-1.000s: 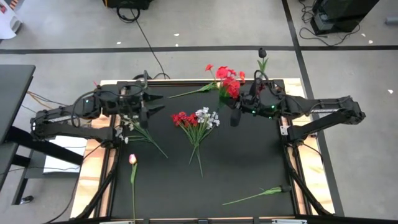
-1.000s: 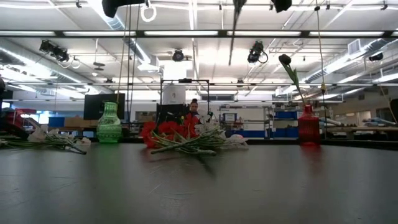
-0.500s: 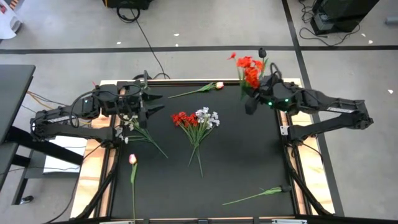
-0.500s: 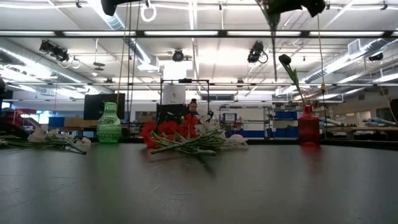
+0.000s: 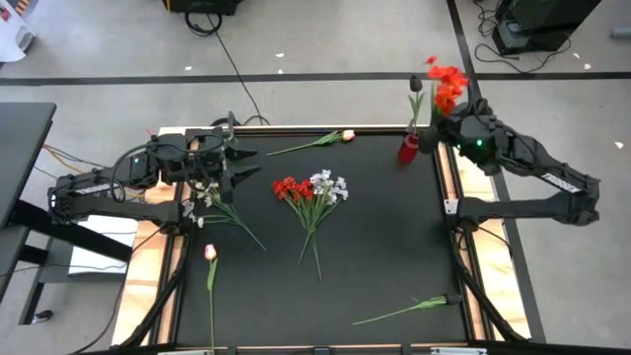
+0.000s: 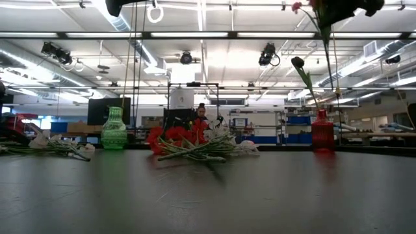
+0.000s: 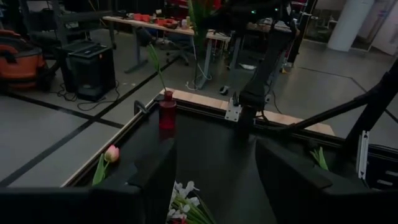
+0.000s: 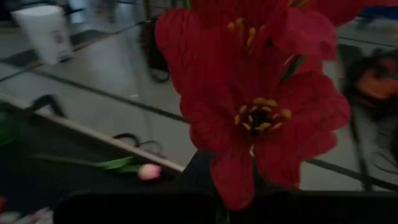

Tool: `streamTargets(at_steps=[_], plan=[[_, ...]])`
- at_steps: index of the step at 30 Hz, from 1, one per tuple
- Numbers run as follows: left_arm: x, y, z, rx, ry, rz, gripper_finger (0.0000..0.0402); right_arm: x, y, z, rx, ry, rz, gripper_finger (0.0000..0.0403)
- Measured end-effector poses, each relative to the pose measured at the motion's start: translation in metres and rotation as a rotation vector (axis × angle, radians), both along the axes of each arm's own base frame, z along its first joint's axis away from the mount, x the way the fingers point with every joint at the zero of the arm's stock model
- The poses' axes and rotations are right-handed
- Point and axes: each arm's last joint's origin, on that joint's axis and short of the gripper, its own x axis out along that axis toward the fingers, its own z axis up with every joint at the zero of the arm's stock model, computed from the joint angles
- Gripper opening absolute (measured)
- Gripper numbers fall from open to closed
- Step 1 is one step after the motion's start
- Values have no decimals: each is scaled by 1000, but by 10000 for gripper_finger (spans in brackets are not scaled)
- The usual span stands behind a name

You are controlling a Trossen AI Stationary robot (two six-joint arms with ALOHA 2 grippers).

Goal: Sort flowers into vase by color
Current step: Put the bottom red flower into the red flower vase

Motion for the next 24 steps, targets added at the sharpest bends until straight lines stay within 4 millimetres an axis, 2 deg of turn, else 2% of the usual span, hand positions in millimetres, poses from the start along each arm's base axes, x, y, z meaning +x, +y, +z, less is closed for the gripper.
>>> streamTargets(at_steps=[5, 10, 24], plan=[[0, 0, 0, 0, 0, 0, 224, -2, -14, 4, -57, -19, -81, 16], [0, 0, 0, 0, 0, 0, 224, 2, -29, -1, -131, -65, -149, 16], [0, 0, 0, 0, 0, 0, 224, 11, -61, -46, -102, -82, -223, 16]])
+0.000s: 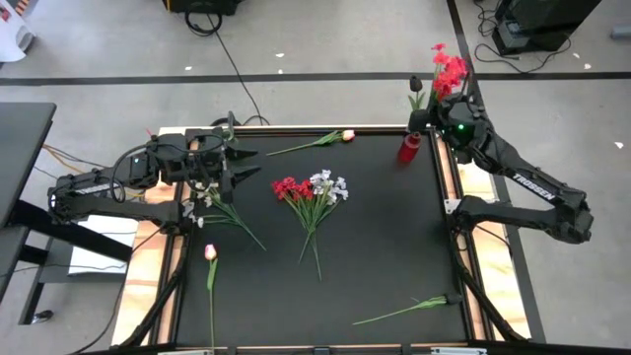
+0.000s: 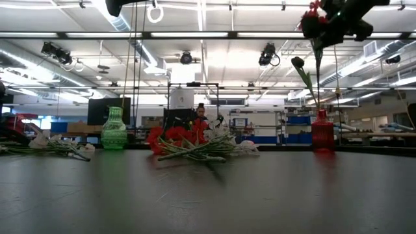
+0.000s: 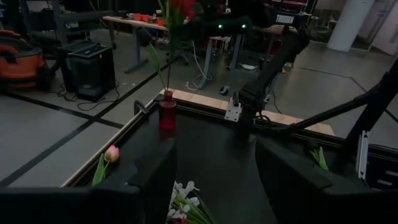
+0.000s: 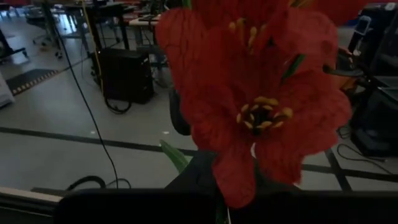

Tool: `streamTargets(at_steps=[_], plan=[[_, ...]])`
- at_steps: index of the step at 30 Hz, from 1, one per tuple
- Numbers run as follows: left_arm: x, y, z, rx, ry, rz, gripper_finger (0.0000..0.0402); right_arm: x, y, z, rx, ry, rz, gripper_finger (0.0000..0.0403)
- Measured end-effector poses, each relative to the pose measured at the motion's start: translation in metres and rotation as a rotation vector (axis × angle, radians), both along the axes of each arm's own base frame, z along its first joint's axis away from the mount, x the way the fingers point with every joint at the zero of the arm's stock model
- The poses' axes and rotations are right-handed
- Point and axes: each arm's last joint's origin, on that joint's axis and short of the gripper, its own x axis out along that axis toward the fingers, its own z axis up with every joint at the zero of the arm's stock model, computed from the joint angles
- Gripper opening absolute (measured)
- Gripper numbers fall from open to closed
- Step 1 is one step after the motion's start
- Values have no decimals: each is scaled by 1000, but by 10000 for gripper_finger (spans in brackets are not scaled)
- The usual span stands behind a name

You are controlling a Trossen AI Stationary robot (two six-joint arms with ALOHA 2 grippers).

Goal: Sort flowers into vase by color
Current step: Put the bottom red flower into the red flower vase

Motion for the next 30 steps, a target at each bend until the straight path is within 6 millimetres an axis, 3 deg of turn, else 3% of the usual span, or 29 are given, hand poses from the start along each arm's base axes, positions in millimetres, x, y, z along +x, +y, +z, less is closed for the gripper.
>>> streamTargets(at_steps=[18, 30], plan=[[0, 0, 0, 0, 0, 0, 224, 12, -21, -25, 99, 66, 26, 20], [0, 0, 0, 0, 0, 0, 224, 13, -22, -39, 189, 116, 62, 109]])
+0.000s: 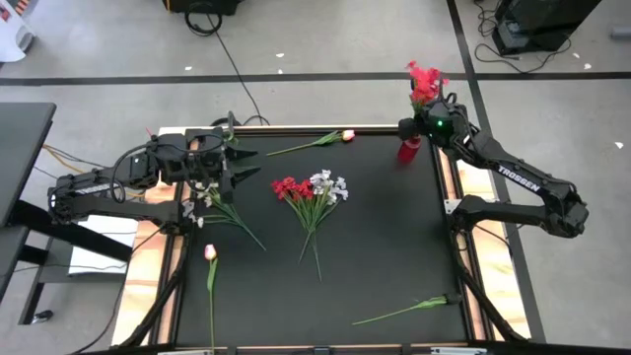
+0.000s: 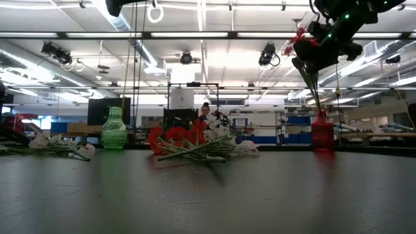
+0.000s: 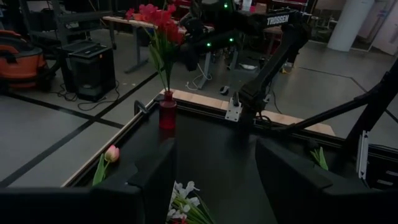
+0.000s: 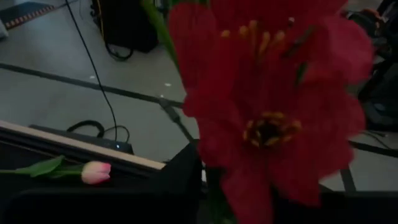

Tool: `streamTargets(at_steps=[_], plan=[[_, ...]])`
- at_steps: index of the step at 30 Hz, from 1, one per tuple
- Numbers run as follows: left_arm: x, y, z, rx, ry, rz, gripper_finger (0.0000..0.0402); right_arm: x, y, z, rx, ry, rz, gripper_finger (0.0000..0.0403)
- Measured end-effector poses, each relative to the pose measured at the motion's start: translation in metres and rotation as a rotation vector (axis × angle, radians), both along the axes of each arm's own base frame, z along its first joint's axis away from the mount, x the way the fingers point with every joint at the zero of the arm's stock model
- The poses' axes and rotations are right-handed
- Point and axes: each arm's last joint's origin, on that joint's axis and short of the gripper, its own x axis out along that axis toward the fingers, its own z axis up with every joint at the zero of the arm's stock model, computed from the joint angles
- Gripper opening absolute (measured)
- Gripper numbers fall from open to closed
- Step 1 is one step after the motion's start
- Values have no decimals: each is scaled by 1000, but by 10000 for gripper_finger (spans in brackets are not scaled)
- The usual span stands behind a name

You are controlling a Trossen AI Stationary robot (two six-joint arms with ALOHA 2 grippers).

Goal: Sort flowers into vase by color
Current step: Put the bottom red flower into the red flower vase, then put the black tulip into the red flower vase

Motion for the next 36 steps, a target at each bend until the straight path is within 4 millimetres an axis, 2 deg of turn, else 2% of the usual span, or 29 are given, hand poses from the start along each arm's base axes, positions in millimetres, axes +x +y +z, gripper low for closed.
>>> streamTargets(at_steps=[6, 11, 17, 26, 32, 36], plan=[[0, 0, 0, 0, 0, 0, 224, -7, 7, -4, 140, -48, 1, 155], [0, 0, 0, 0, 0, 0, 224, -14, 12, 7, 252, -69, -4, 188], [0, 0, 0, 0, 0, 0, 224, -27, 21, 38, 330, -80, -40, 208], [0, 0, 0, 0, 0, 0, 224, -40, 36, 99, 238, -142, 33, 211], [0, 0, 0, 0, 0, 0, 224, -43, 45, 134, 146, -192, 249, 212], [0, 0, 0, 0, 0, 0, 224, -37, 46, 141, 144, -261, 423, 211]])
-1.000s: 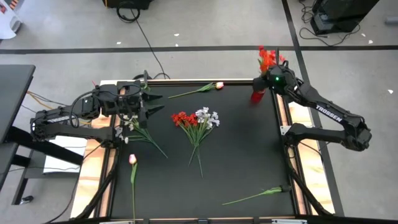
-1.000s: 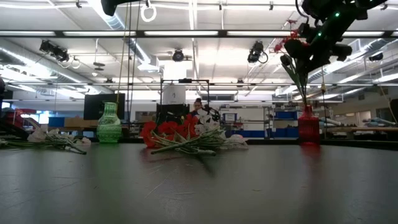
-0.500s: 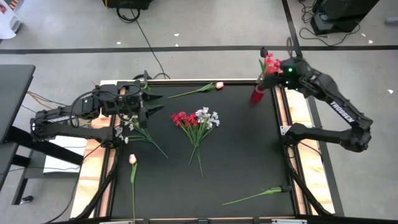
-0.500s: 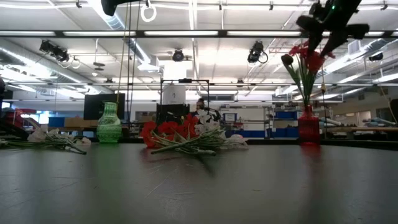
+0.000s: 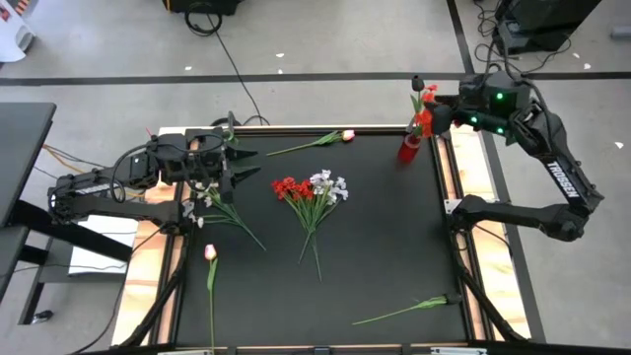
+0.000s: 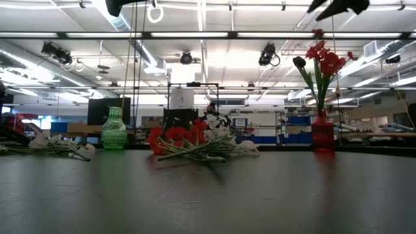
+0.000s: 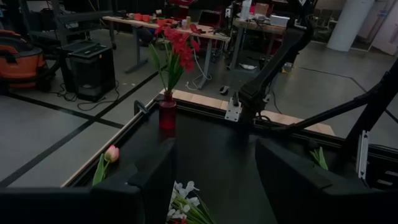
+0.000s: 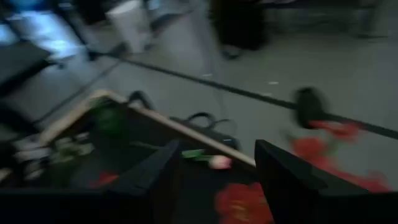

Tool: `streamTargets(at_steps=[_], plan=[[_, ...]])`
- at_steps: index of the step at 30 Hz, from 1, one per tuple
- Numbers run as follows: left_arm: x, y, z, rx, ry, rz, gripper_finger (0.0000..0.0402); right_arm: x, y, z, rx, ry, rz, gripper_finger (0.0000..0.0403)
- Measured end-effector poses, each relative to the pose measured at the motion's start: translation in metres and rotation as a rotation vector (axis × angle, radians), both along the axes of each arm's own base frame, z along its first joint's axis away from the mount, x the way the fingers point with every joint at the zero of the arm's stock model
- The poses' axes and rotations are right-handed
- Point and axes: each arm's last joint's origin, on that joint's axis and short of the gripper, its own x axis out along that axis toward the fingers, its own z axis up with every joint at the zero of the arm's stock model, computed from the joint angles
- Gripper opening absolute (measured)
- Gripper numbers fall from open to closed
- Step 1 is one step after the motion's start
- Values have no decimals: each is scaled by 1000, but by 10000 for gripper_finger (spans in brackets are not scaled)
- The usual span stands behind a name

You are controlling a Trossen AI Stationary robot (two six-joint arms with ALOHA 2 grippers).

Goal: Sort flowers into vase by color
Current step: Put the black tulip into the red flower vase

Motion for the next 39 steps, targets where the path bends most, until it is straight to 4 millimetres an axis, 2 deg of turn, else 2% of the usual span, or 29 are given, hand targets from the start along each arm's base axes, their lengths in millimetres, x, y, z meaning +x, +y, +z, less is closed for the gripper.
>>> streamTargets(at_steps=[9, 14, 23, 31, 39], plan=[[0, 0, 0, 0, 0, 0, 224, 38, -5, -11, 97, 15, 312, 211], [0, 0, 0, 0, 0, 0, 224, 74, -4, -18, 92, 29, 467, 211], [0, 0, 0, 0, 0, 0, 224, 141, 14, -41, 216, 29, 583, 211], [0, 0, 0, 0, 0, 0, 224, 177, 52, -78, 541, 178, 644, 202], [0, 0, 0, 0, 0, 0, 224, 195, 116, -115, 750, 438, 677, 194]])
